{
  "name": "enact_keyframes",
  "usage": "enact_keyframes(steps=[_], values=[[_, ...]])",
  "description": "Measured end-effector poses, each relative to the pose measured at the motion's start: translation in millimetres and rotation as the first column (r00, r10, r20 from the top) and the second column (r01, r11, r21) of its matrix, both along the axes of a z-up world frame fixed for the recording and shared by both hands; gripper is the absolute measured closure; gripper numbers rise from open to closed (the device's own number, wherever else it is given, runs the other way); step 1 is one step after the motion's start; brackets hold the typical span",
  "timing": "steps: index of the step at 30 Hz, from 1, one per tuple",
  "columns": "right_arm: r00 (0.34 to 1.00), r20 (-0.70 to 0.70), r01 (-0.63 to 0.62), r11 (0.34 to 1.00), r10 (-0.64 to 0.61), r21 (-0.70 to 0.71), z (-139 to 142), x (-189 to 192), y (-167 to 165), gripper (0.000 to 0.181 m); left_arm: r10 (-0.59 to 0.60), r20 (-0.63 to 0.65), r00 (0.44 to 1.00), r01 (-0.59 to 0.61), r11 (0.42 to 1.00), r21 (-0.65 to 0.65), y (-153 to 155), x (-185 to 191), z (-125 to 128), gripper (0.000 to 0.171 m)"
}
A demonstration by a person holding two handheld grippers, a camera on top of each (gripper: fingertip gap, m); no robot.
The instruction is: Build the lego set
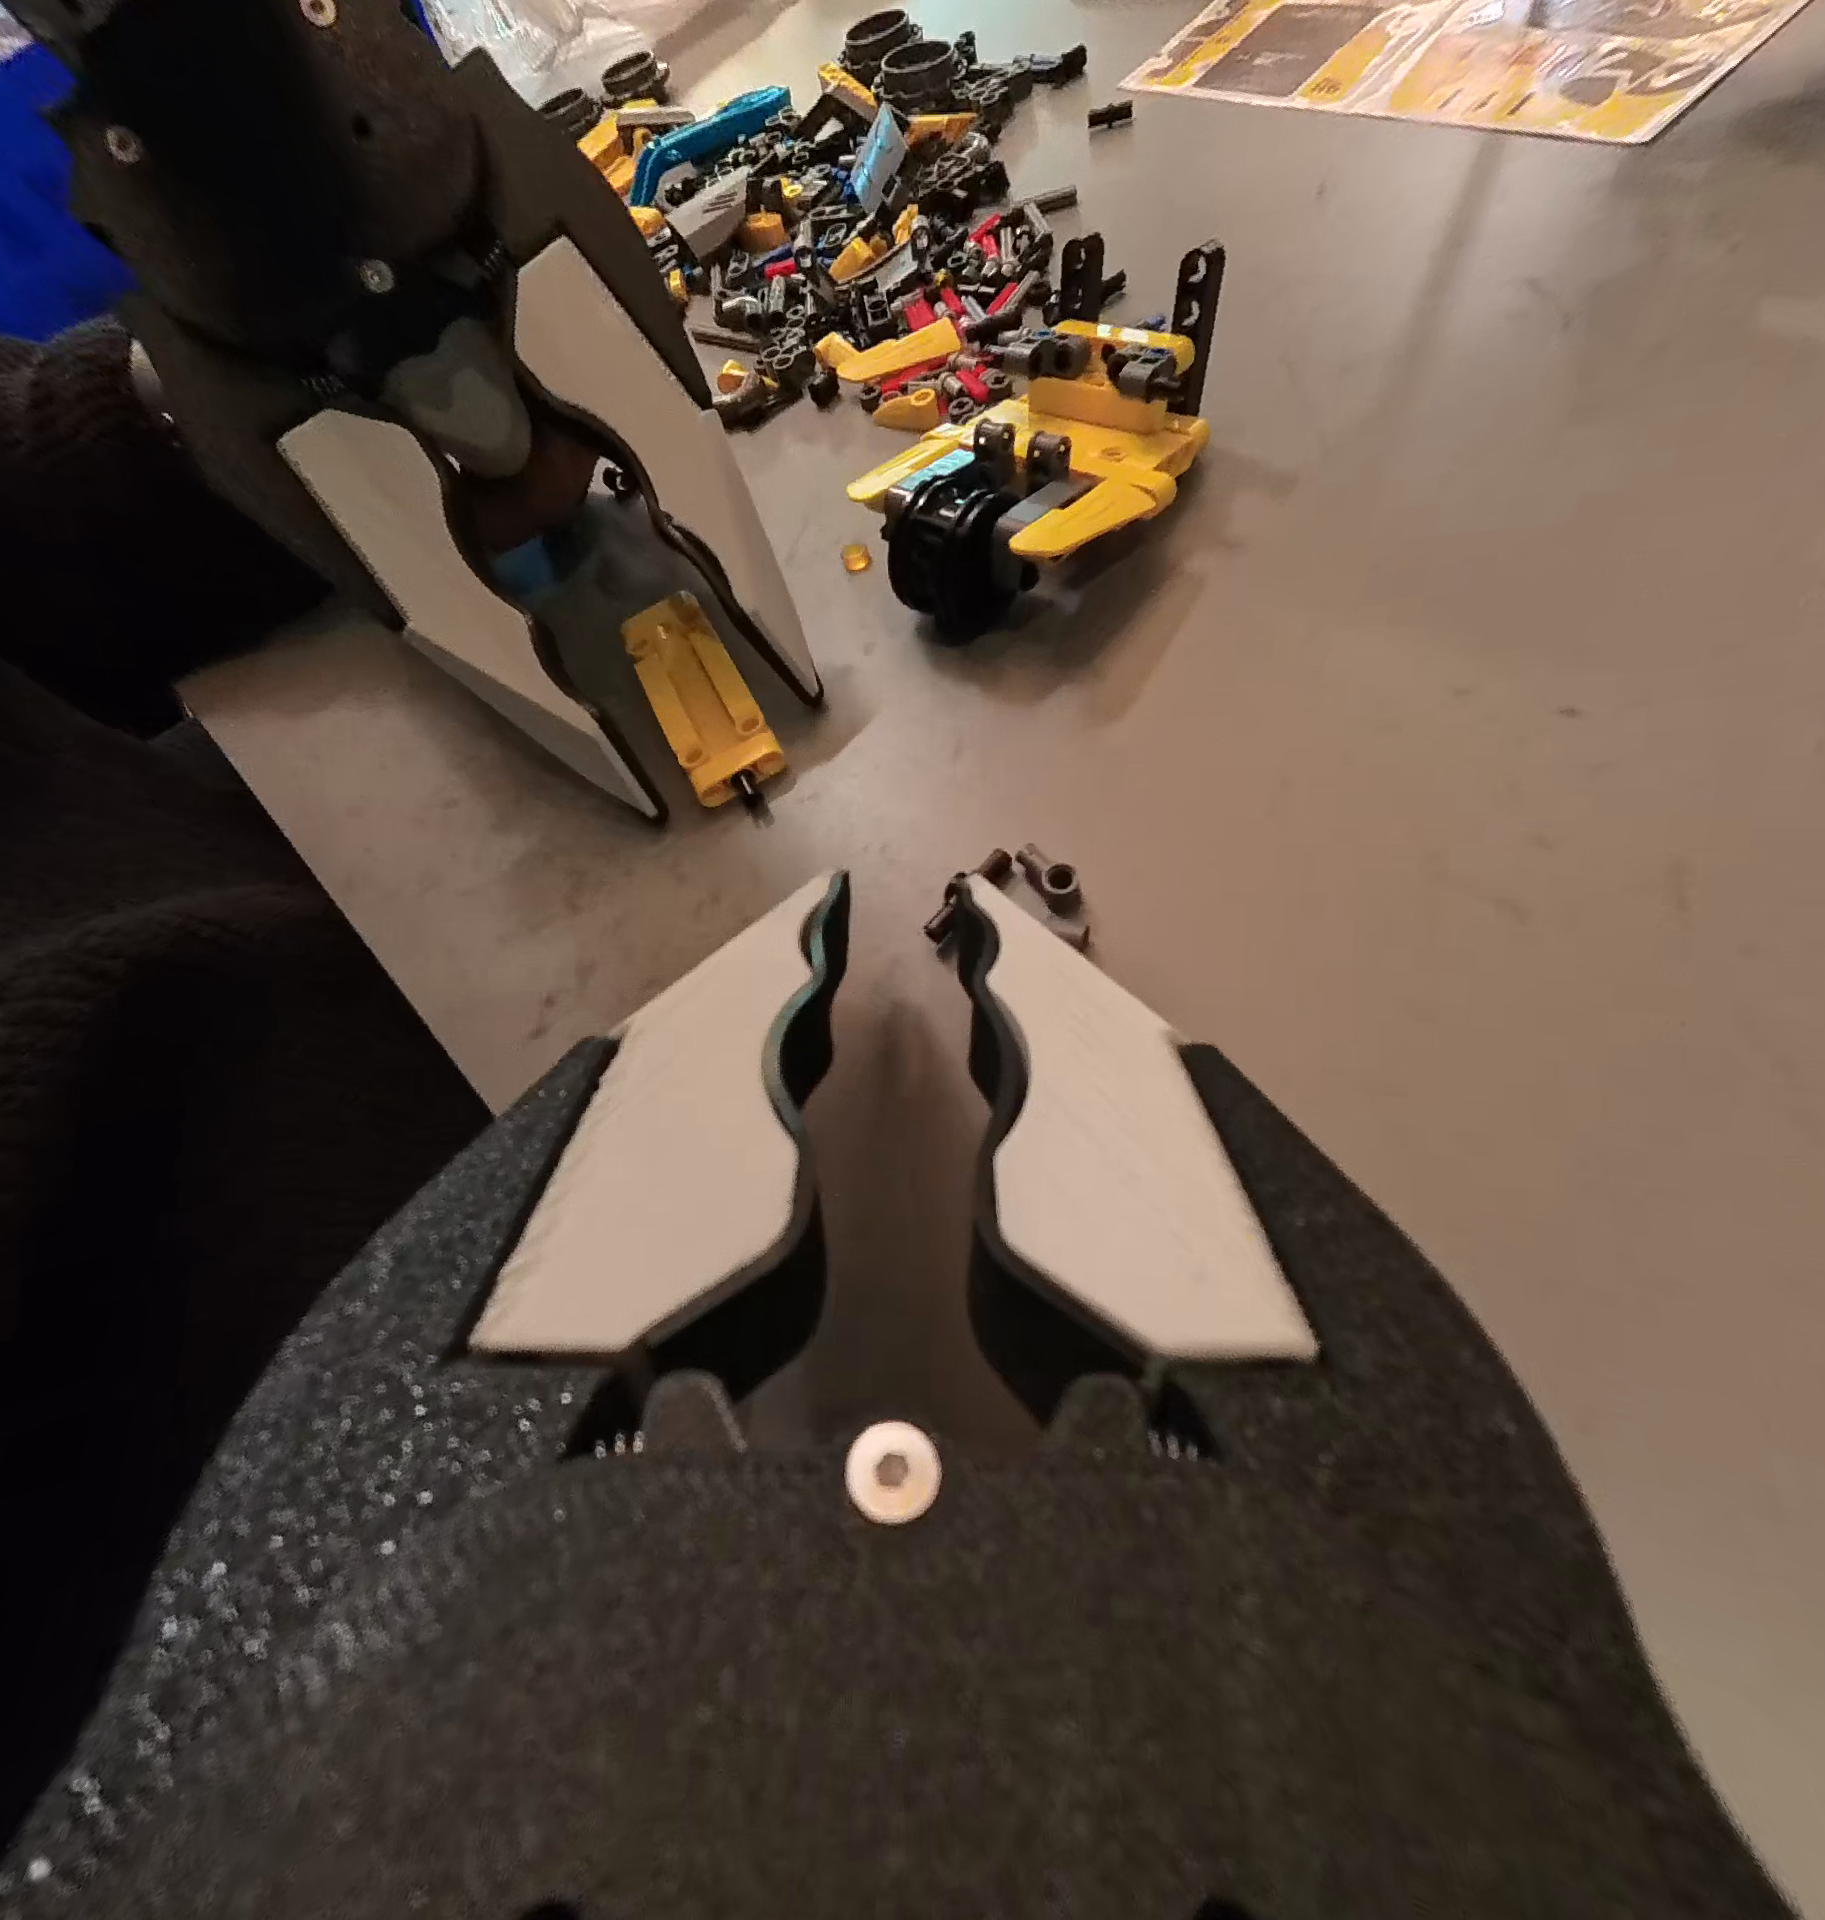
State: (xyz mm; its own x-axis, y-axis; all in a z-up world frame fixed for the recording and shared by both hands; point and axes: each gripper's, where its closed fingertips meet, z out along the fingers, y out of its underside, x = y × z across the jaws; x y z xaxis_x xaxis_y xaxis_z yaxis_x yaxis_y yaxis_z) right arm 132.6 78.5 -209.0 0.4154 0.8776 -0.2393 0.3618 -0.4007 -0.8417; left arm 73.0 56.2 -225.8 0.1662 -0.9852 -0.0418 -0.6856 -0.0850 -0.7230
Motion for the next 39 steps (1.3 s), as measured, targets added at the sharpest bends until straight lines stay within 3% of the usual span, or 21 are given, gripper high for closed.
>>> enact_keyframes(steps=[10, 18, 39], values=[[0.998, -0.06, 0.011, 1.0, -0.012, -0.004, 6, 1, 2, 0.162, 0.004, -0.001, 1.0, -0.004, 1.0, -0.009, 1, 0, 0, 0.13], [0.989, -0.115, 0.102, 0.987, -0.088, 0.125, 20, 6, 10, 0.167, 0.006, -0.002, 1.0, -0.006, 1.0, -0.008, 1, 0, -1, 0.13], [0.985, -0.159, 0.077, 0.993, -0.063, 0.087, 22, 6, 8, 0.168, 0.01, -0.003, 1.0, -0.01, 1.0, -0.015, 1, -1, -1, 0.129]])
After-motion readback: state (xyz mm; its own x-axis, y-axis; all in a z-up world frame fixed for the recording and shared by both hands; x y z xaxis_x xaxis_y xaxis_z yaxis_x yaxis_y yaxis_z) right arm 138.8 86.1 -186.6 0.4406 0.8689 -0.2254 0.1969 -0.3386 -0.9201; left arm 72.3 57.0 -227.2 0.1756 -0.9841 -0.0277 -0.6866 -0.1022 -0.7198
